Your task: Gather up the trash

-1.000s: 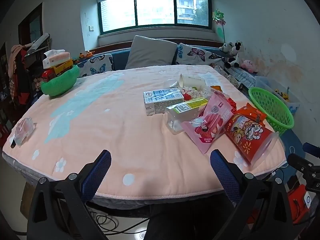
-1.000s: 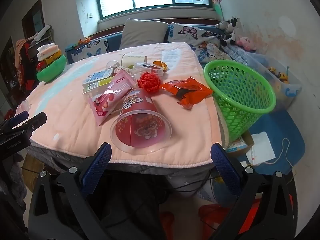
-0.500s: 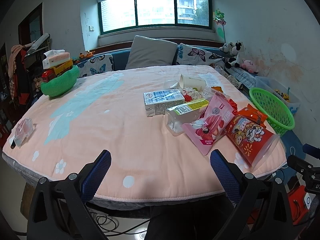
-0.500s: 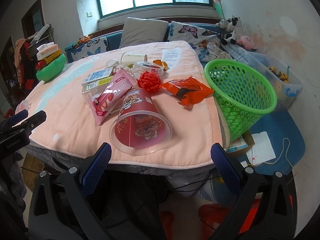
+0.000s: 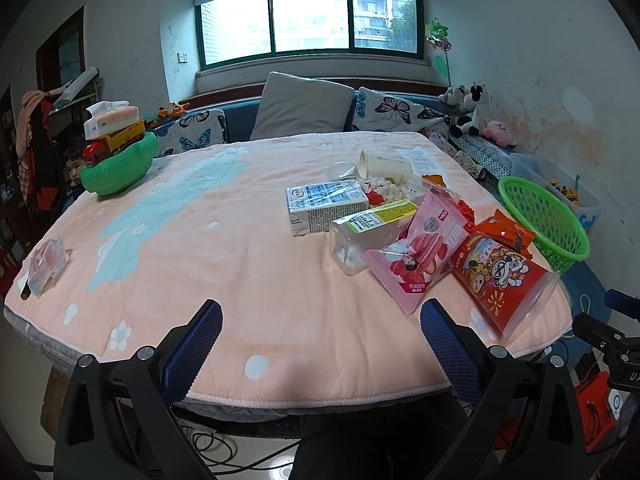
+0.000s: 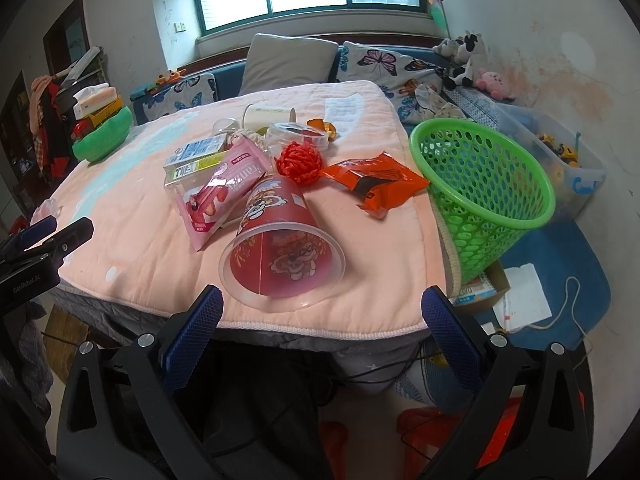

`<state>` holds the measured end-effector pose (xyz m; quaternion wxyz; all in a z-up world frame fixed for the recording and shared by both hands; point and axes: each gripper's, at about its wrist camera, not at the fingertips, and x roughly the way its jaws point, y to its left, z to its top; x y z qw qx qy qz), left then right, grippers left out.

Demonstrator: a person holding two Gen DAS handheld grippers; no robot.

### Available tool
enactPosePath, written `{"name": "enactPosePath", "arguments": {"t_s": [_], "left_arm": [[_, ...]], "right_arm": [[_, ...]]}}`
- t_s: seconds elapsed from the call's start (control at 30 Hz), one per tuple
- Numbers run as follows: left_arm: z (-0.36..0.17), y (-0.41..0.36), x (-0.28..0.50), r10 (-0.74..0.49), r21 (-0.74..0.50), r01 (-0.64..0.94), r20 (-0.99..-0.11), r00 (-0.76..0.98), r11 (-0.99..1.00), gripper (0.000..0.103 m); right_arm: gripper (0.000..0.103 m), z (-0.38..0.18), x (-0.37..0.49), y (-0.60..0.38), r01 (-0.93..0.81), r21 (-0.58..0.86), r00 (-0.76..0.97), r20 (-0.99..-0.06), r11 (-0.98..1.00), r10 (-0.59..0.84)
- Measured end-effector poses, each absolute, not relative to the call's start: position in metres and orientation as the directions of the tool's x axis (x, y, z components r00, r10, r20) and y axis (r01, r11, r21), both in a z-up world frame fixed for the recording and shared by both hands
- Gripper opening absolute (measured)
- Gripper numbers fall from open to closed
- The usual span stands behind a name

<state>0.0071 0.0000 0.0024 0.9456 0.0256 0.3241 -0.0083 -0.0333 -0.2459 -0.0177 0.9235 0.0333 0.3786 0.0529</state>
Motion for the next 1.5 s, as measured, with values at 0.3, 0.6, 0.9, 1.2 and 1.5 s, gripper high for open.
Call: {"name": "enactPosePath", "arguments": {"t_s": [0.3, 0.6, 0.9, 1.2, 1.5], "left_arm": [[0.002, -0.002, 0.008, 0.003, 0.046, 0.032, -0.615, 0.788, 0.998, 0.096], [0.000, -0.003, 0.010, 0.002, 0.048, 0.036, -0.618, 0.786, 0.998, 0.096], [-0.002, -0.003, 0.015, 0.002, 0.050, 0.037, -0.623, 0.783, 0.998, 0.096], [-0.003, -0.007, 0.026, 0.005, 0.056, 0.040, -0.629, 0.778, 0.998, 0.096], [-0.004, -0.010, 0.038, 0.007, 0.064, 0.044, -0.636, 0.771, 0.997, 0.096]], "right_arm": [[0.099, -0.018, -0.032, -0.246, -0.073, 0.098, 0.707, -0.697, 0.993, 0.121], [0.099, -0.018, -0.027, -0.246, -0.078, 0.094, 0.702, -0.702, 0.993, 0.122], [0.099, -0.017, -0.022, -0.245, -0.083, 0.090, 0.698, -0.705, 0.992, 0.122], [0.099, -0.017, -0.015, -0.245, -0.085, 0.088, 0.693, -0.711, 0.992, 0.122], [0.099, -0.016, -0.005, -0.243, -0.101, 0.089, 0.685, -0.716, 0.991, 0.134]]}}
